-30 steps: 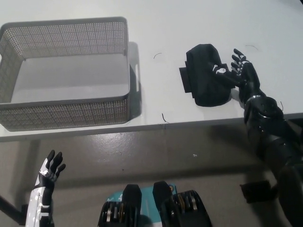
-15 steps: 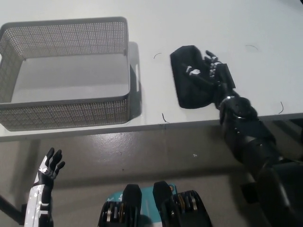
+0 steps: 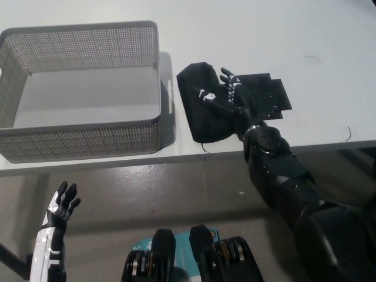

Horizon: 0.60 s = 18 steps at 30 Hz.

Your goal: Use the right hand to push the pencil case on the right hand side to the container on the left side

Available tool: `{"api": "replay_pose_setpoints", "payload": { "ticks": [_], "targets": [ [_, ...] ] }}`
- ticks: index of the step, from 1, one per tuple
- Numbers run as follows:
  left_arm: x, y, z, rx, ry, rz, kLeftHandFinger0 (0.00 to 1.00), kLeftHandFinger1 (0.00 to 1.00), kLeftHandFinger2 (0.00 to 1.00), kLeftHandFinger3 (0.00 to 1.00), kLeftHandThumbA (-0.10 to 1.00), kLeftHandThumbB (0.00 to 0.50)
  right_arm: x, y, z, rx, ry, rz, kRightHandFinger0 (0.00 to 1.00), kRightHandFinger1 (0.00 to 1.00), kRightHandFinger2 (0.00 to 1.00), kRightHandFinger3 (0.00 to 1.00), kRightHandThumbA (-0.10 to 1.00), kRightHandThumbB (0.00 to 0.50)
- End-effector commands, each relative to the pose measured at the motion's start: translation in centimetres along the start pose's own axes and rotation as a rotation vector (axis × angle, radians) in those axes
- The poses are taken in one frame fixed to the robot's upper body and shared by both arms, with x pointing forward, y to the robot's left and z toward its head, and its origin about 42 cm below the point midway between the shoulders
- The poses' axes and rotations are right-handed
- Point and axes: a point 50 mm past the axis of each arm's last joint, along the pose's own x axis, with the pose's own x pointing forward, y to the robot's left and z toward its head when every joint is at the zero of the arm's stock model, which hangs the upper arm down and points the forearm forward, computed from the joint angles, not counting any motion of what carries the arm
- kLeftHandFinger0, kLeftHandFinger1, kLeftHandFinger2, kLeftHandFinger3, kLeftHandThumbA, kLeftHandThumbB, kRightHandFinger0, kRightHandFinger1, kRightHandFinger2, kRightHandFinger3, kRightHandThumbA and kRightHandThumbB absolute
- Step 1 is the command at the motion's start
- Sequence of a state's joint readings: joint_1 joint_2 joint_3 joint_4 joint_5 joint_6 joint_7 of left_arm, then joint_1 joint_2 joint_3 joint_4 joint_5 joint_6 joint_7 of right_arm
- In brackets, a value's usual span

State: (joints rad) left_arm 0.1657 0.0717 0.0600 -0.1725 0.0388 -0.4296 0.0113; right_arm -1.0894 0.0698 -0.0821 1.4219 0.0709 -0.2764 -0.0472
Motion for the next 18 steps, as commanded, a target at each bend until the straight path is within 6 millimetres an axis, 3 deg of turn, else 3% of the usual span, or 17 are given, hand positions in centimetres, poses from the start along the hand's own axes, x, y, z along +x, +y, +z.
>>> {"api": "replay_pose_setpoints", "payload": {
  "ticks": [1,4,12,18],
  "targets": [
    [0.7,0.3,1.2,-0.005,-0.071,-0.003,1.0,1.0,1.0,1.0,1.0,0.124,0.4,4.5,2.0,-0.002,-0.02,0.094,1.0,1.0,1.0,1.0,1.0,0.265],
    [0.9,0.3,1.2,-0.01,-0.075,-0.005,1.0,1.0,1.0,1.0,1.0,0.125,0.3,5.5,2.3,-0.013,-0.034,0.114,1.0,1.0,1.0,1.0,1.0,0.234],
    [1.1,0.3,1.4,-0.008,-0.074,-0.006,1.0,1.0,1.0,1.0,1.0,0.131,0.2,7.9,3.2,-0.039,-0.063,0.157,1.0,1.0,1.0,1.0,1.0,0.217],
    [1.2,0.1,1.5,-0.023,-0.068,-0.002,1.0,1.0,1.0,1.0,1.0,0.147,-0.5,10.4,2.7,-0.055,-0.065,0.194,1.0,1.0,1.0,1.0,1.0,0.245]
  ]
}}
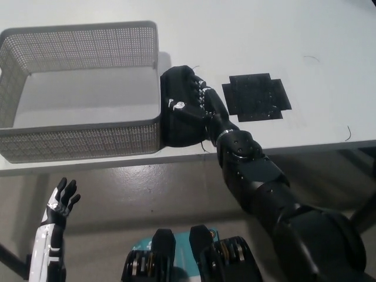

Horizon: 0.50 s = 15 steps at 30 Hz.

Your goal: Use the right hand to push the pencil case on the right hand side to the container on the left side

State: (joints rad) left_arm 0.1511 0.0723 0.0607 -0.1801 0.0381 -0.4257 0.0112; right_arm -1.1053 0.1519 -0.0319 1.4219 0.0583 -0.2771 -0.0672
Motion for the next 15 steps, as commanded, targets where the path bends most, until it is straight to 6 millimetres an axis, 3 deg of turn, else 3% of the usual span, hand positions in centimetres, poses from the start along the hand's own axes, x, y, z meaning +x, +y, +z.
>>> {"api": "replay_pose_setpoints", "payload": {
  "ticks": [1,3,7,15],
  "targets": [
    [0.6,0.1,1.2,-0.026,-0.055,0.004,1.0,1.0,1.0,1.0,1.0,0.142,0.2,5.6,2.5,-0.02,-0.062,0.122,1.0,1.0,1.0,1.0,1.0,0.233],
    [0.6,0.1,1.3,-0.032,-0.056,0.004,1.0,1.0,1.0,1.0,1.0,0.14,0.1,6.1,2.4,0.0,-0.059,0.125,1.0,1.0,1.0,1.0,1.0,0.259],
    [0.8,0.4,1.3,-0.02,-0.063,0.007,1.0,1.0,1.0,1.0,1.0,0.127,0.1,6.3,2.8,-0.001,-0.067,0.131,1.0,1.0,1.0,1.0,1.0,0.236],
    [0.9,0.6,1.4,-0.013,-0.065,-0.009,1.0,1.0,1.0,1.0,1.0,0.129,0.8,3.4,4.0,-0.102,-0.111,0.084,1.0,1.0,1.0,1.0,1.0,0.231]
  ]
}}
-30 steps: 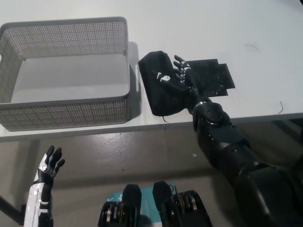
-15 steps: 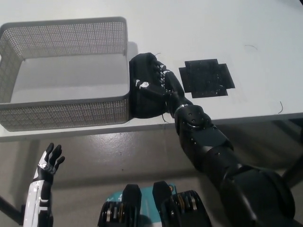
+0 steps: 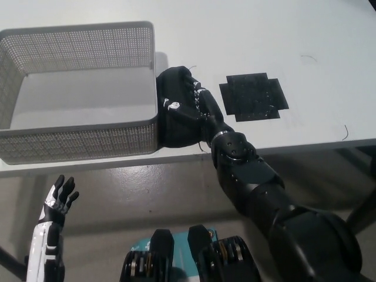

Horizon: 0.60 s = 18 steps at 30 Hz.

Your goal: Use the right hand to push the pencil case on the right hand side to the container on the left side

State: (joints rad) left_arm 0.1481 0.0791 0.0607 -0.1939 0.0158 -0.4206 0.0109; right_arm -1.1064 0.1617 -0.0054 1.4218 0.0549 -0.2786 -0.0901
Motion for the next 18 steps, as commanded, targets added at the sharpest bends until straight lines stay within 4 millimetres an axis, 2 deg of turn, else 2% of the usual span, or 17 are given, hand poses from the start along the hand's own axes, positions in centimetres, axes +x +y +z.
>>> {"api": "replay_pose_setpoints", "payload": {
  "ticks": [1,3,6,13,18],
  "targets": [
    [0.7,0.4,1.1,0.004,-0.052,-0.014,1.0,1.0,1.0,1.0,1.0,0.127,1.0,2.5,4.1,-0.093,-0.11,0.082,1.0,1.0,1.0,1.0,1.0,0.237],
    [0.7,0.4,1.1,0.01,-0.053,-0.018,1.0,1.0,1.0,1.0,1.0,0.123,1.2,1.4,4.6,-0.198,-0.121,0.069,1.0,1.0,1.0,1.0,1.0,0.265],
    [1.0,0.3,1.0,0.009,-0.065,-0.026,1.0,1.0,1.0,1.0,1.0,0.111,1.6,0.2,5.7,-0.297,-0.153,0.038,1.0,1.0,1.0,1.0,1.0,0.272],
    [1.1,0.3,0.9,0.009,-0.064,-0.035,1.0,1.0,1.0,1.0,1.0,0.123,1.9,-1.0,7.3,-0.339,-0.197,-0.005,1.0,1.0,1.0,1.0,1.0,0.312],
    [1.2,0.1,0.9,-0.009,-0.064,-0.038,1.0,1.0,1.0,1.0,1.0,0.122,2.1,-1.3,7.9,-0.341,-0.21,-0.012,1.0,1.0,1.0,1.0,1.0,0.297]
  ]
}}
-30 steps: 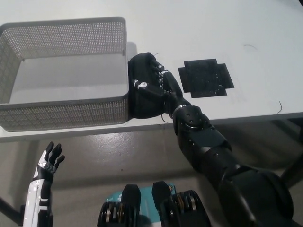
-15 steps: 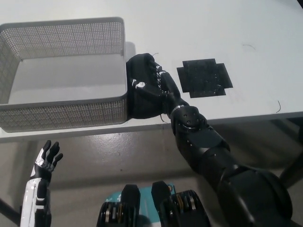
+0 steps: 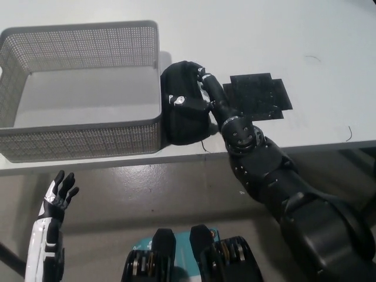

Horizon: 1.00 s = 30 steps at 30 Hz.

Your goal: Use the right hand to push the pencil case on the right hand side to the container on the left side

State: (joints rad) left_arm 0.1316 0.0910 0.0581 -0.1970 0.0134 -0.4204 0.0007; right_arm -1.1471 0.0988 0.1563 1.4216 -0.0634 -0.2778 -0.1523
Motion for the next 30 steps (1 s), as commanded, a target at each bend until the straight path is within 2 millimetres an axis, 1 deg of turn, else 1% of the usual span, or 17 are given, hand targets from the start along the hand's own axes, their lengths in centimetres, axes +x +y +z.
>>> {"api": "replay_pose_setpoints", "payload": {
  "ticks": [1,2,4,9,10,12,15,17,18,19,22,23,24,28,29,30],
  "targets": [
    [0.6,0.1,0.7,-0.012,-0.043,-0.018,1.0,1.0,1.0,1.0,1.0,0.123,1.5,-0.4,5.5,-0.041,-0.146,-0.019,1.0,1.0,1.0,1.0,1.0,0.296],
    [0.6,0.1,0.7,-0.01,-0.043,-0.019,1.0,1.0,1.0,1.0,1.0,0.121,1.5,-0.4,5.5,-0.04,-0.151,-0.023,1.0,1.0,1.0,1.0,1.0,0.296],
    [0.6,0.1,0.6,-0.003,-0.043,-0.018,1.0,1.0,1.0,1.0,1.0,0.123,1.5,-0.5,5.6,-0.038,-0.153,-0.022,1.0,1.0,1.0,1.0,1.0,0.319],
    [0.7,-0.1,0.6,-0.019,-0.044,-0.023,1.0,1.0,1.0,1.0,1.0,0.123,1.6,-0.7,5.5,-0.041,-0.156,-0.018,1.0,1.0,1.0,1.0,1.0,0.308],
    [0.7,-0.1,0.6,-0.028,-0.042,-0.026,1.0,1.0,1.0,1.0,1.0,0.13,1.6,-0.8,5.5,-0.045,-0.156,-0.02,1.0,1.0,1.0,1.0,1.0,0.309],
    [0.9,-0.1,0.6,-0.016,-0.048,-0.024,1.0,1.0,1.0,1.0,1.0,0.121,1.6,-1.1,5.7,-0.038,-0.162,-0.024,1.0,1.0,1.0,1.0,1.0,0.313],
    [0.8,-0.1,0.6,-0.012,-0.046,-0.024,1.0,1.0,1.0,1.0,1.0,0.134,1.6,-1.4,5.6,-0.037,-0.172,-0.028,1.0,1.0,1.0,1.0,1.0,0.313],
    [0.9,0.0,0.7,-0.008,-0.047,-0.026,1.0,1.0,1.0,1.0,1.0,0.126,1.6,-2.0,5.6,-0.031,-0.182,-0.037,1.0,1.0,1.0,1.0,1.0,0.363],
    [0.9,0.0,0.6,-0.009,-0.048,-0.027,1.0,1.0,1.0,1.0,1.0,0.127,1.6,-2.3,5.8,-0.019,-0.195,-0.039,1.0,1.0,1.0,1.0,1.0,0.361],
    [0.9,0.0,0.6,-0.008,-0.046,-0.026,1.0,1.0,1.0,1.0,1.0,0.13,1.6,-2.6,5.8,0.011,-0.215,-0.045,1.0,1.0,1.0,1.0,1.0,0.345],
    [0.8,0.1,0.6,-0.01,-0.035,-0.023,1.0,1.0,1.0,1.0,1.0,0.149,1.5,-3.7,6.1,0.038,-0.267,-0.063,1.0,1.0,1.0,1.0,1.0,0.376],
    [0.7,0.1,0.6,-0.019,-0.03,-0.021,1.0,1.0,1.0,1.0,1.0,0.159,1.4,-4.3,6.1,0.053,-0.282,-0.074,1.0,1.0,1.0,1.0,1.0,0.399],
    [0.7,0.1,0.6,-0.022,-0.028,-0.019,1.0,1.0,1.0,1.0,1.0,0.161,1.3,-4.4,6.2,0.057,-0.286,-0.076,1.0,1.0,1.0,1.0,1.0,0.405],
    [0.6,0.0,0.5,-0.022,-0.023,-0.017,1.0,1.0,1.0,1.0,1.0,0.173,0.6,-6.2,7.1,0.083,-0.396,-0.135,1.0,1.0,1.0,1.0,1.0,0.317],
    [0.6,-0.1,0.4,-0.022,-0.021,-0.013,1.0,1.0,1.0,1.0,1.0,0.175,0.2,-6.9,7.5,0.105,-0.437,-0.149,1.0,1.0,1.0,1.0,1.0,0.329],
    [0.5,0.0,0.4,-0.021,-0.021,-0.013,1.0,1.0,1.0,1.0,1.0,0.167,-0.2,-7.1,7.6,0.138,-0.455,-0.147,1.0,1.0,1.0,1.0,1.0,0.336]
  ]
}}
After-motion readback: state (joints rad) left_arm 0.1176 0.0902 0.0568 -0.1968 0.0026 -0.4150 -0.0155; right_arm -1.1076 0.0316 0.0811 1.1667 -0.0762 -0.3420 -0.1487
